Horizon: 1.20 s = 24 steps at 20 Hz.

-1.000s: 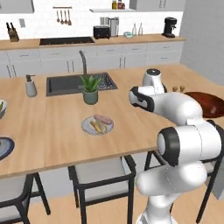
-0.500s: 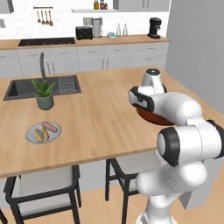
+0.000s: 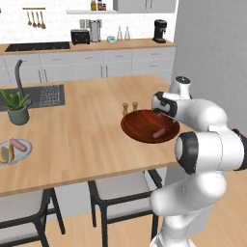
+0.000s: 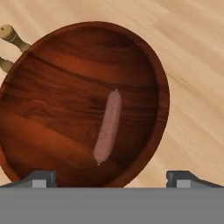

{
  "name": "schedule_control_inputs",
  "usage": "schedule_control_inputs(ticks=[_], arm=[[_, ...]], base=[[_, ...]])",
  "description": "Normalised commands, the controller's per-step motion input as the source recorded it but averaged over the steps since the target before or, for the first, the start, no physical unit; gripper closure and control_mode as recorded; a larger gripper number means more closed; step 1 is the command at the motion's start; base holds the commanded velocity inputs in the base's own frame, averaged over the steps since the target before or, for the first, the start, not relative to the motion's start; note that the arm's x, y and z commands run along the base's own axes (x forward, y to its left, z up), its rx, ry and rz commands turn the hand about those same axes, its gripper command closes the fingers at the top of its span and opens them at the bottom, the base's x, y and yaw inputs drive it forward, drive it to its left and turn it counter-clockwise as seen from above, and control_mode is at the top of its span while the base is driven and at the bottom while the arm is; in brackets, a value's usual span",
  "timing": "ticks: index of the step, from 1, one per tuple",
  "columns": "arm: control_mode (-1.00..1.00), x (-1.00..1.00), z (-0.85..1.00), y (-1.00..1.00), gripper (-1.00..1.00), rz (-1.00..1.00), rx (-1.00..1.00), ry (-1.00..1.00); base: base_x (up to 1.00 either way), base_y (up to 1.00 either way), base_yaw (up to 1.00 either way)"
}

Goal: Place one bun and one sausage from the bowl on each plate.

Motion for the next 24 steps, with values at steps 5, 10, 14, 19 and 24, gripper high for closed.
schedule_control_inputs(ticks=[5,10,14,19,24], arm=[[-1.0,0.42,-0.35,-0.1,-1.0,0.03,-0.03,0.1],[-1.0,0.35,-0.45,0.14,-1.0,0.0,-0.17,0.21],[-1.0,0.24,-0.54,0.32,-1.0,0.0,-0.21,0.19],[-1.0,0.36,-0.52,-0.03,-1.0,0.01,-0.02,0.18],[-1.0,0.2,-0.31,-0.34,-1.0,0.01,0.1,0.07]], base=[[0.0,0.0,0.0],[0.0,0.0,0.0],[0.0,0.0,0.0],[0.0,0.0,0.0],[0.0,0.0,0.0]])
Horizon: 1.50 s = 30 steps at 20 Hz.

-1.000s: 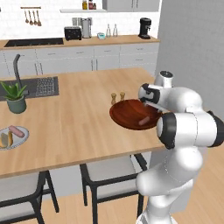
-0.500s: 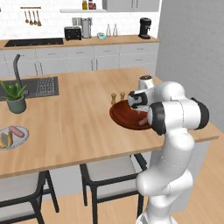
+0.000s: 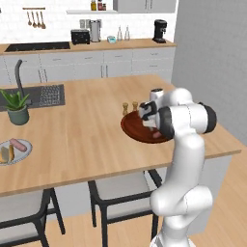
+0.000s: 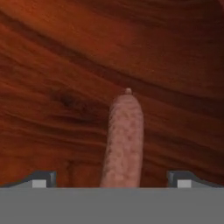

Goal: Place one bun and one sausage from the bowl on each plate.

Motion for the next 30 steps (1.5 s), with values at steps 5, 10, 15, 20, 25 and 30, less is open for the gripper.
schedule_control_inputs(ticks=[5,10,15,20,25,30], arm=[[-1.0,-0.07,-0.47,-0.32,-1.0,0.0,0.05,0.01],[-1.0,-0.18,-0.55,0.01,-1.0,0.0,0.0,0.0],[-1.0,-0.22,-0.55,0.2,1.0,0.0,-0.02,0.0],[-1.0,-0.46,-0.96,0.39,1.0,-0.01,-0.16,0.05],[-1.0,-0.66,-1.0,0.16,1.0,-0.04,-0.13,0.04],[-1.0,-0.77,0.01,-0.27,1.0,-0.08,0.29,0.0]], base=[[0.0,0.0,0.0],[0.0,0.0,0.0],[0.0,0.0,0.0],[0.0,0.0,0.0],[0.0,0.0,0.0],[0.0,0.0,0.0]])
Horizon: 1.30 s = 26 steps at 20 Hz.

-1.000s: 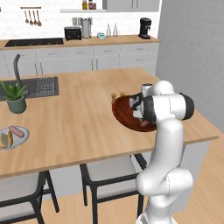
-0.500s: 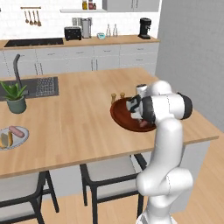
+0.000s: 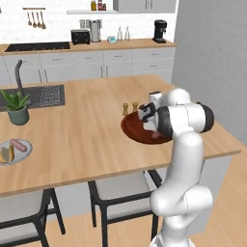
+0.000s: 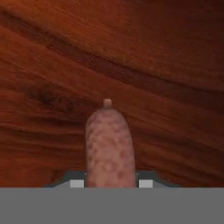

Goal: Place one bun and one sausage from the bowl on each plate.

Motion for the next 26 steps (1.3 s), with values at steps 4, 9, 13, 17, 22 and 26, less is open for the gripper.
schedule_control_inputs(ticks=[4,9,13,17,22,26], arm=[[-1.0,-0.52,1.0,-0.25,1.0,-0.28,0.57,-0.06],[-1.0,-0.61,1.0,0.16,1.0,-0.45,0.26,-0.05],[-1.0,-0.73,1.0,0.14,1.0,-0.36,0.0,0.03],[-1.0,-0.78,0.94,0.59,1.0,-0.25,-0.24,-0.07],[-1.0,-0.65,0.31,0.45,1.0,-0.15,-0.01,-0.19],[-1.0,-0.7,0.05,0.06,1.0,-0.06,0.02,-0.24]], base=[[0.0,0.0,0.0],[0.0,0.0,0.0],[0.0,0.0,0.0],[0.0,0.0,0.0],[0.0,0.0,0.0],[0.0,0.0,0.0]])
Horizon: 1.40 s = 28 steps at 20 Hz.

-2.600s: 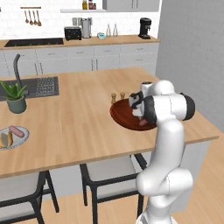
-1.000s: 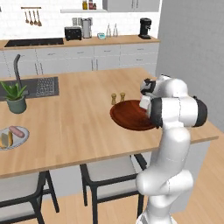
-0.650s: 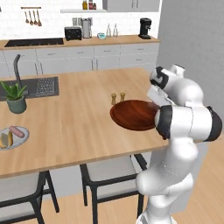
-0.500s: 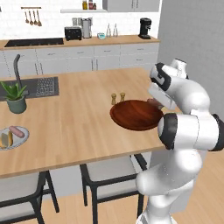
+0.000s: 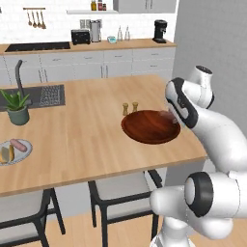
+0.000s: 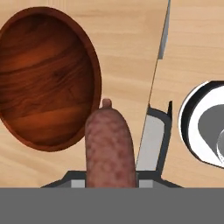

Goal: Place one bun and one sausage from the bowl on each plate.

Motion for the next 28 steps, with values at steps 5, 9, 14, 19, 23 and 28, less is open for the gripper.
schedule_control_inputs(ticks=[5,9,14,19,23,28], arm=[[-1.0,-0.01,0.0,0.23,1.0,0.0,-0.09,-0.01],[1.0,0.0,0.0,0.07,1.0,0.0,-0.03,0.0],[1.0,0.0,0.0,0.0,1.0,0.0,0.0,0.0],[1.0,0.0,0.0,0.0,1.0,0.0,0.0,0.0],[1.0,0.0,0.0,0.0,1.0,0.0,0.0,0.0],[1.0,0.0,0.0,0.0,1.0,0.0,0.0,0.0]], base=[[0.0,0.0,0.0],[-0.13,0.34,0.0],[-0.43,0.97,0.02],[-0.25,1.0,0.15],[-0.14,1.0,0.16],[-0.07,1.0,0.14]])
